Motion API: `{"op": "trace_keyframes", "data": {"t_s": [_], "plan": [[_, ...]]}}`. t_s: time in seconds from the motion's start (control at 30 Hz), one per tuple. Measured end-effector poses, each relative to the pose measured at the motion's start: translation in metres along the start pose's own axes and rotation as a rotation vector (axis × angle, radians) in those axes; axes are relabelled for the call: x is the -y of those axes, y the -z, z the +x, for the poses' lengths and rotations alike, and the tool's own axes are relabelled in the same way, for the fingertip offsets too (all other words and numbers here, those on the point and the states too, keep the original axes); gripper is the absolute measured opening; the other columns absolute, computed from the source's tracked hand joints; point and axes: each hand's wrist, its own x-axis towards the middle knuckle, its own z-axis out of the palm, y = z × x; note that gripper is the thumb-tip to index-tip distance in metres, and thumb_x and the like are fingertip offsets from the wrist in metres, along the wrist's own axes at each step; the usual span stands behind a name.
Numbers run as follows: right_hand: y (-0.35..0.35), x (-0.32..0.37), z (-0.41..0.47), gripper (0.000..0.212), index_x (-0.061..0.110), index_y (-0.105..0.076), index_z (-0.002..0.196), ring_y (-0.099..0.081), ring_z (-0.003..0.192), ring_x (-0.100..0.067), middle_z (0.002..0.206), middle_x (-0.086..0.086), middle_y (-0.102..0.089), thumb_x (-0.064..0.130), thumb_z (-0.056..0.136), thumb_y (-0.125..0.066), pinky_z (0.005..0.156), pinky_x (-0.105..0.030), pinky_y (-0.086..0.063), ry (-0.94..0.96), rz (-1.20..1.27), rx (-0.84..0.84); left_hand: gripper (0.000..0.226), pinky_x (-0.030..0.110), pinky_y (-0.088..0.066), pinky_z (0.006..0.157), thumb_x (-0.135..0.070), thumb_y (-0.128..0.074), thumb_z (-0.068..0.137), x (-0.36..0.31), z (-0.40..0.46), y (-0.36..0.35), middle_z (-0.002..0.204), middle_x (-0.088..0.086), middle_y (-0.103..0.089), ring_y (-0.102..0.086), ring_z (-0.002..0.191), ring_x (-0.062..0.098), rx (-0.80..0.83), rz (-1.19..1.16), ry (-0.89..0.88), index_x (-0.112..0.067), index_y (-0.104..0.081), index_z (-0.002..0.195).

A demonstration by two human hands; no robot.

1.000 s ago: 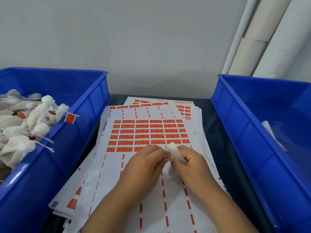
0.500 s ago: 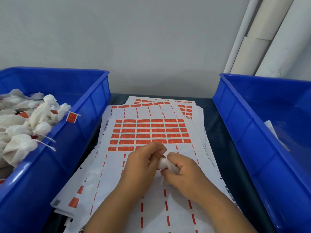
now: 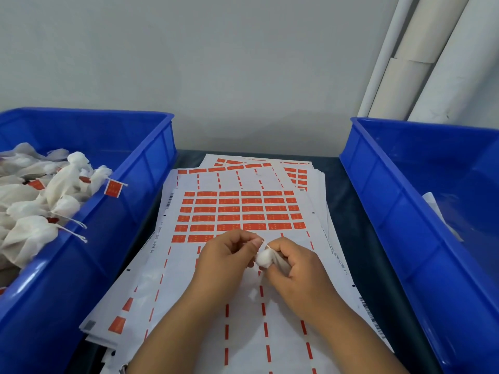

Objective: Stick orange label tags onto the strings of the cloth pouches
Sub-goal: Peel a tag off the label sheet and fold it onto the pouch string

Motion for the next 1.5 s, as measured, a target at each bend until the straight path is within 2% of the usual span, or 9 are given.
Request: {"op": "trace_keyframes", "data": {"t_s": [0.17,0.33,0.57,0.67,1.13,1.23,1.33,1.4,1.5], "plan": [[0.000,0.000,-0.001,0.026,0.051,-0.043,0.084,-0.049,0.095,0.016,0.081,0.031,-0.052,0.034,0.087,-0.063,0.071,0.003,-0.039,0.036,-0.007,-0.086,0.011,0.014,-0.051,0.060,-0.021,-0.062,0.085,0.000,0.001,0.001,0.074,-0.006,-0.070,-0.065,0.065,0.010,0.028,-0.111,0.056,-0.025,-0.070,0.079],[0.002,0.007,-0.002,0.011,0.046,-0.045,0.084,-0.050,0.092,0.017,0.080,0.029,-0.052,0.051,0.077,-0.051,0.071,0.002,-0.040,0.024,0.055,-0.158,0.017,0.010,-0.048,0.055,-0.017,-0.063,0.085,-0.001,0.000,-0.002,0.066,-0.011,-0.068,-0.063,0.062,0.002,0.058,-0.111,0.077,-0.027,-0.069,0.073],[0.004,0.007,0.000,0.026,0.035,-0.058,0.093,-0.058,0.091,0.007,0.090,0.020,-0.063,0.053,0.075,-0.052,0.071,-0.002,-0.046,-0.046,0.154,-0.257,0.021,0.012,-0.043,0.058,-0.020,-0.064,0.085,-0.004,-0.003,-0.004,0.064,-0.014,-0.065,-0.061,0.064,0.004,0.054,-0.070,0.052,-0.030,-0.068,0.067],[0.003,0.005,0.000,0.037,0.027,-0.063,0.097,-0.058,0.091,0.006,0.091,0.018,-0.065,0.054,0.075,-0.052,0.072,-0.004,-0.047,-0.084,0.167,-0.259,0.019,0.007,-0.043,0.052,-0.020,-0.064,0.085,-0.005,-0.004,-0.004,0.065,-0.016,-0.065,-0.060,0.066,-0.001,0.048,-0.061,0.028,-0.031,-0.067,0.069],[0.002,0.005,0.001,0.045,0.033,-0.069,0.092,-0.061,0.090,0.009,0.091,0.025,-0.068,0.067,0.069,-0.050,0.068,-0.008,-0.052,-0.298,0.331,-0.229,0.019,0.001,-0.041,0.052,-0.022,-0.068,0.082,0.000,-0.003,-0.006,0.069,-0.025,-0.062,-0.057,0.075,-0.010,-0.080,0.041,-0.079,-0.036,-0.062,0.071],[0.002,0.004,0.003,0.034,0.034,-0.070,0.089,-0.063,0.090,0.006,0.092,0.024,-0.069,0.060,0.074,-0.054,0.080,-0.020,-0.054,-0.339,0.382,-0.243,0.022,0.001,-0.042,0.053,-0.021,-0.070,0.080,0.000,-0.005,-0.006,0.068,-0.023,-0.062,-0.057,0.076,-0.011,-0.138,0.072,-0.122,-0.038,-0.061,0.070],[0.003,0.005,0.005,0.014,0.039,-0.073,0.078,-0.064,0.087,0.004,0.086,0.027,-0.069,0.047,0.080,-0.061,0.078,-0.023,-0.053,-0.383,0.460,-0.241,0.028,0.002,-0.043,0.058,-0.018,-0.071,0.078,-0.001,-0.007,-0.006,0.070,-0.022,-0.060,-0.056,0.078,-0.009,-0.142,0.139,-0.239,-0.040,-0.058,0.069],[0.003,0.004,0.005,0.018,0.045,-0.072,0.073,-0.065,0.086,-0.004,0.083,0.029,-0.068,0.034,0.085,-0.064,0.075,-0.022,-0.051,-0.401,0.473,-0.230,0.033,0.002,-0.043,0.061,-0.017,-0.072,0.077,-0.002,-0.010,-0.006,0.071,-0.024,-0.058,-0.055,0.081,-0.008,-0.113,0.189,-0.323,-0.045,-0.056,0.069],[0.003,0.003,0.005,0.012,0.032,-0.073,0.080,-0.064,0.094,-0.010,0.089,0.020,-0.071,0.028,0.087,-0.064,0.085,-0.030,-0.053,-0.460,0.518,-0.211,0.037,-0.001,-0.040,0.066,-0.018,-0.073,0.077,-0.003,-0.012,-0.006,0.075,-0.029,-0.054,-0.051,0.086,-0.011,-0.066,0.275,-0.413,-0.050,-0.055,0.076]]}}
